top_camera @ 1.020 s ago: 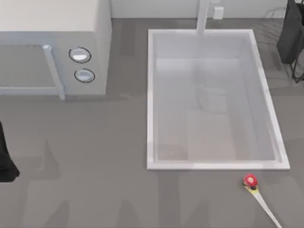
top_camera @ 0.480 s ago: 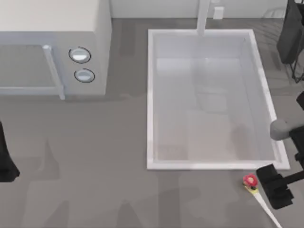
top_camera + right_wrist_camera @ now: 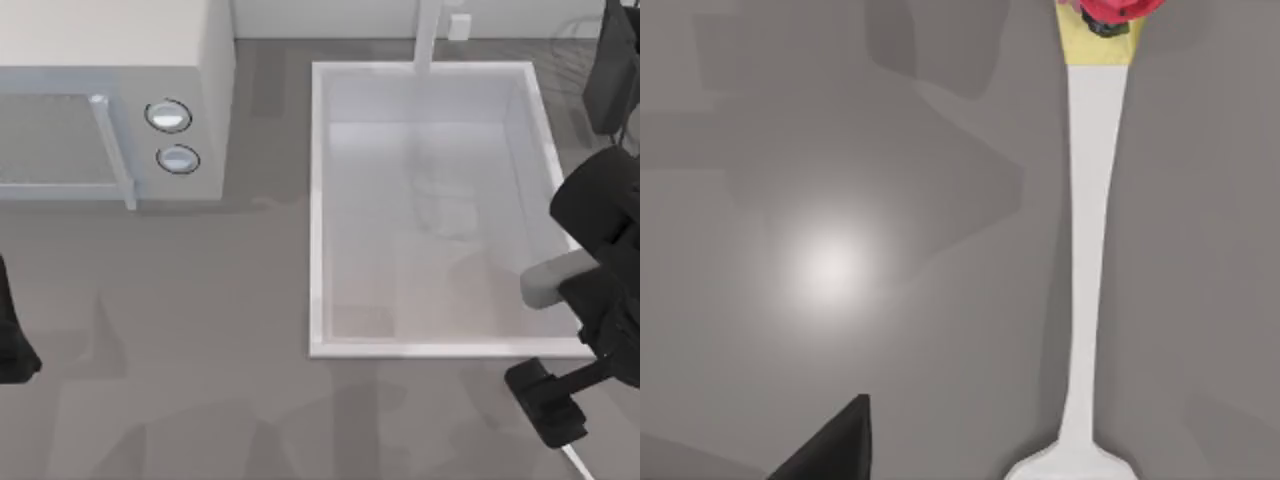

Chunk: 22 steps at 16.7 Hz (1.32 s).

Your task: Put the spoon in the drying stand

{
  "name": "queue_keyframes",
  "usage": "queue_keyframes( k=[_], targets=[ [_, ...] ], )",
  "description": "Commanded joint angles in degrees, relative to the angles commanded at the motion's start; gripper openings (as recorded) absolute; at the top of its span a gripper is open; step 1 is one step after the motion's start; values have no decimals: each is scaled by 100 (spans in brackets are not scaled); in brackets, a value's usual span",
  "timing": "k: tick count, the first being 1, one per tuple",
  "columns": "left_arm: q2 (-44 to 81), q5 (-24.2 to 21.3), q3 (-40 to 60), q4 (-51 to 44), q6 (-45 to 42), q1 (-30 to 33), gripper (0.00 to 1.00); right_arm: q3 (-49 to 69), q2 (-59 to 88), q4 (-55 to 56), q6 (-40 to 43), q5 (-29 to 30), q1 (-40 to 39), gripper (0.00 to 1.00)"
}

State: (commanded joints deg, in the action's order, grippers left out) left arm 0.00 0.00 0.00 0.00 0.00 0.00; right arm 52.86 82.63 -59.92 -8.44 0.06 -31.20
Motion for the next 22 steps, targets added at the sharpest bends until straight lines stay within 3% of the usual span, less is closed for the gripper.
queue_keyframes(
  k=[5,13,19,22],
  targets=[
    [0,0,0,0,0,0,100,-161,96,245,9,-1,17,100],
    [0,0,0,0,0,0,100,-1289,1134,2462,-32,0,-13,100],
    [0,0,0,0,0,0,100,-1401,1247,2648,-38,0,-19,100],
    [0,0,0,0,0,0,100,-1401,1247,2648,-38,0,-19,77]
  ],
)
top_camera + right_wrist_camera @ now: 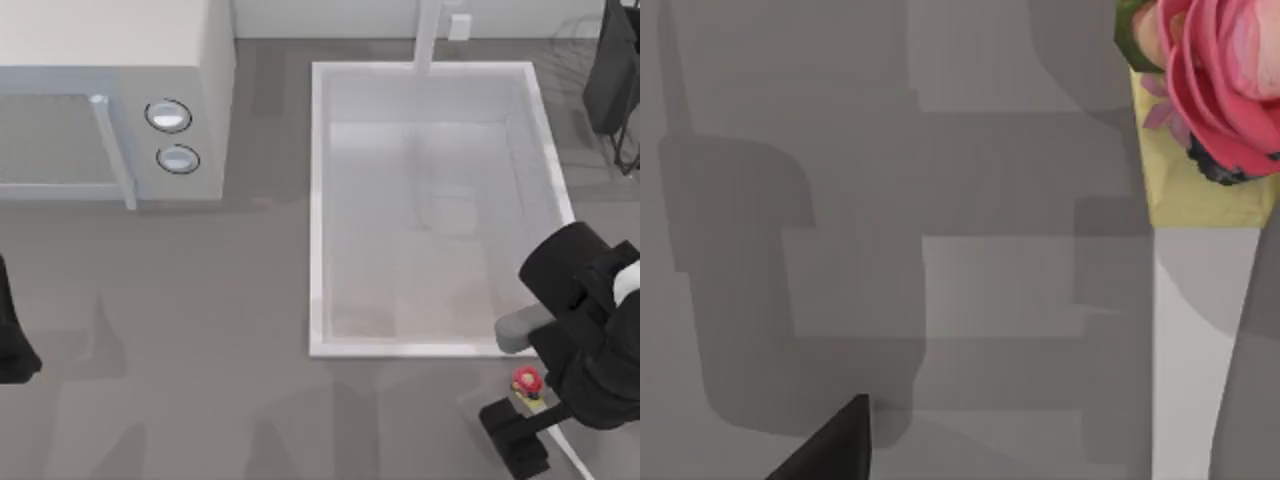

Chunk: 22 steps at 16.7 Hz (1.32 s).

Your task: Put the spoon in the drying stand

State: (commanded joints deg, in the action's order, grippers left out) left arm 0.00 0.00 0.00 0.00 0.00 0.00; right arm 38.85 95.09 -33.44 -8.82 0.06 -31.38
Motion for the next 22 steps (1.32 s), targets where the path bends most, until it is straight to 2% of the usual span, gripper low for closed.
queue_keyframes(
  k=[10,18,19,22],
  targets=[
    [0,0,0,0,0,0,100,0,0,0,0,0,0,2],
    [0,0,0,0,0,0,100,0,0,0,0,0,0,0],
    [0,0,0,0,0,0,100,196,-405,-385,-5,33,3,0],
    [0,0,0,0,0,0,100,407,-421,-599,-4,33,-10,0]
  ],
)
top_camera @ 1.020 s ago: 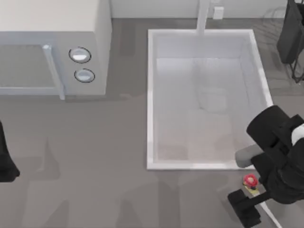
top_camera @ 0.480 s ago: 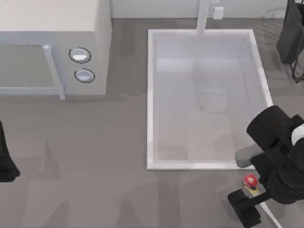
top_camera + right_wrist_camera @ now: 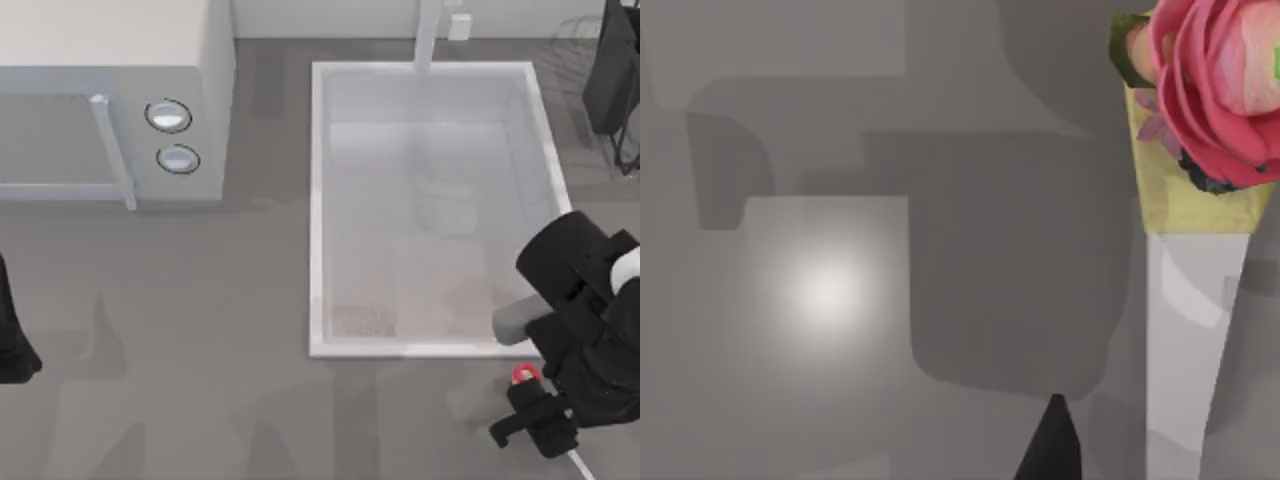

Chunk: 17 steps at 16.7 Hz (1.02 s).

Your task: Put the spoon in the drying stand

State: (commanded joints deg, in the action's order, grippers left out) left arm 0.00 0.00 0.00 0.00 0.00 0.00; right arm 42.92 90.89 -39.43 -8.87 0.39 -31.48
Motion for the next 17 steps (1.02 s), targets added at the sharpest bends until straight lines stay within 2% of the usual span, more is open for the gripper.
queue_keyframes(
  k=[3,11,14,17],
  targets=[
    [0,0,0,0,0,0,100,702,-99,-759,-6,0,-4,0],
    [0,0,0,0,0,0,100,3096,-683,-4046,53,-1,37,0],
    [0,0,0,0,0,0,100,3607,-914,-4569,75,-2,69,0],
    [0,0,0,0,0,0,100,3667,-949,-4629,78,-2,75,0]
  ],
)
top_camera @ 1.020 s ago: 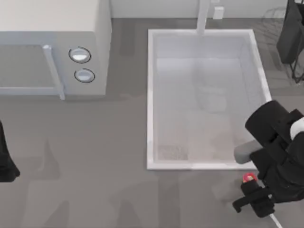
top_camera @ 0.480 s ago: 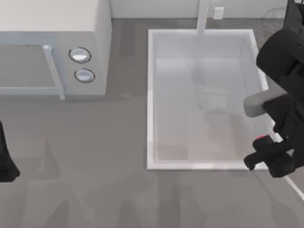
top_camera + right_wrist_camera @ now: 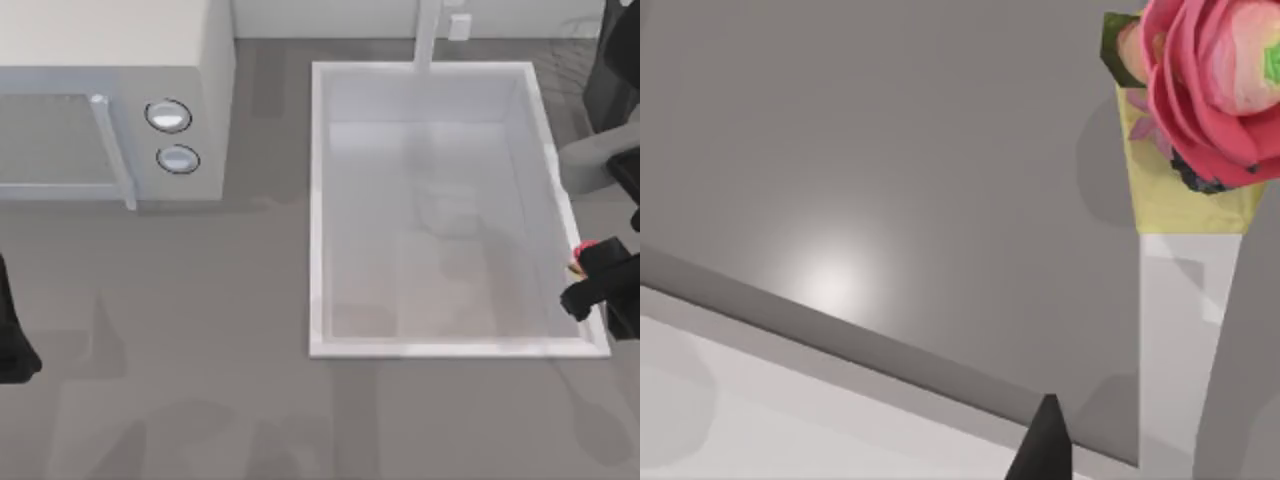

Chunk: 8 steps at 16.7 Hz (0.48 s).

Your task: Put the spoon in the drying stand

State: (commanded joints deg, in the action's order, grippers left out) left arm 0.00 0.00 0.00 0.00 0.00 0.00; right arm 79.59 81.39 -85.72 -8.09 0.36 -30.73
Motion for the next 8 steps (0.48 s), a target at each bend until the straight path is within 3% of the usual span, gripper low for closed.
queue_keyframes(
  k=[4,8],
  targets=[
    [0,0,0,0,0,0,100,-19,-2,86,1,-42,37,0],
    [0,0,0,0,0,0,100,-104,-249,902,99,-460,764,0]
  ],
)
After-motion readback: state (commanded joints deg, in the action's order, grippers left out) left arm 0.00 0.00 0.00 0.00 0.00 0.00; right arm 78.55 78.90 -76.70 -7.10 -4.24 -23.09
